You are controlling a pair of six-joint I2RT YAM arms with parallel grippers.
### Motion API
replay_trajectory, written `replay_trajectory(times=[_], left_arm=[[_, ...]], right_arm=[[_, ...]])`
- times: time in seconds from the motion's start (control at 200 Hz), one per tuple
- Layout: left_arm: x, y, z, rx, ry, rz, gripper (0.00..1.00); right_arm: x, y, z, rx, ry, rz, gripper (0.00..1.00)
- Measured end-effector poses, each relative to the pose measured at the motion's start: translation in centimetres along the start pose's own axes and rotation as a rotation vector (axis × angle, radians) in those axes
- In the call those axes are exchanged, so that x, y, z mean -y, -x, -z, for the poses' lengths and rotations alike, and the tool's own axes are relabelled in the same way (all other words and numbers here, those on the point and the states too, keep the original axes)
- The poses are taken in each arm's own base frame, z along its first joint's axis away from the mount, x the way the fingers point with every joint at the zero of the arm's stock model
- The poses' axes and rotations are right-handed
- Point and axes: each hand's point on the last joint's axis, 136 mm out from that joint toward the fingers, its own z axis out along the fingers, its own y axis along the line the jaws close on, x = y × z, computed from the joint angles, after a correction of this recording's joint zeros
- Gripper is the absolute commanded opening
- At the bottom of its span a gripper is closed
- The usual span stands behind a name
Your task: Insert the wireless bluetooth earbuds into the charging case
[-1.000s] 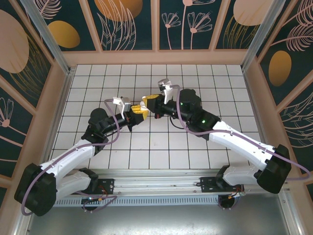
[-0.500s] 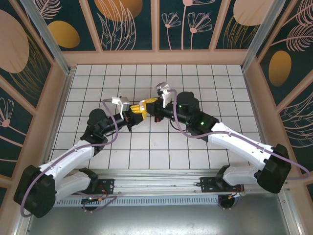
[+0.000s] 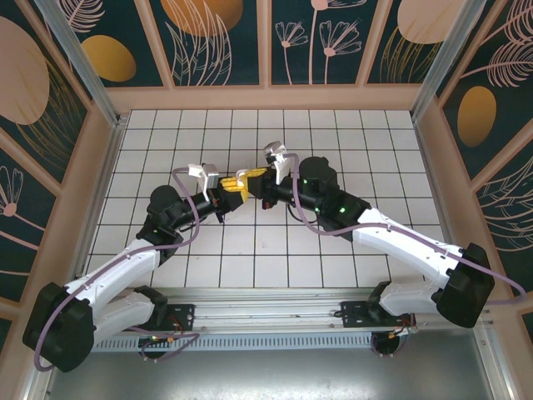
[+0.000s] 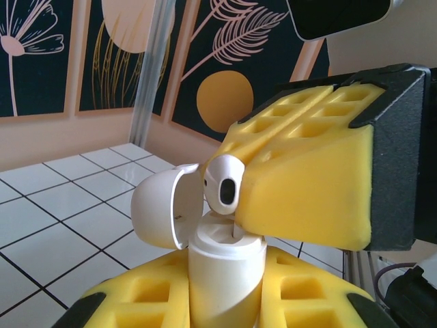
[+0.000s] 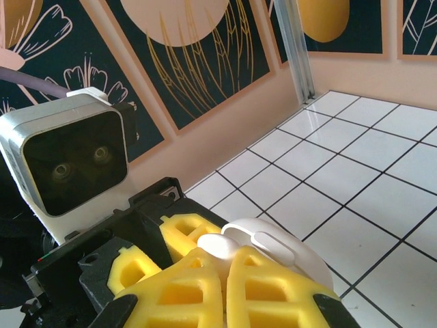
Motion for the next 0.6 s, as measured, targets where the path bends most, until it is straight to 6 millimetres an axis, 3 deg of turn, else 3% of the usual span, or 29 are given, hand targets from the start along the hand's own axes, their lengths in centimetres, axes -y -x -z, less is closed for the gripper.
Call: replay_trajectory(times=[0.28, 0.601], left_arm=[[0.01, 0.02, 0.01, 0.0, 0.0, 0.0, 0.15], [0.14, 0.18, 0.12, 0.004, 0.0, -0.003, 0.15]], right_arm=[[0.01, -0.06, 0.05, 0.005, 0.001, 0.019, 0.21], [-0.04, 0.0, 0.09, 0.006, 0.003, 0.02, 0.24]])
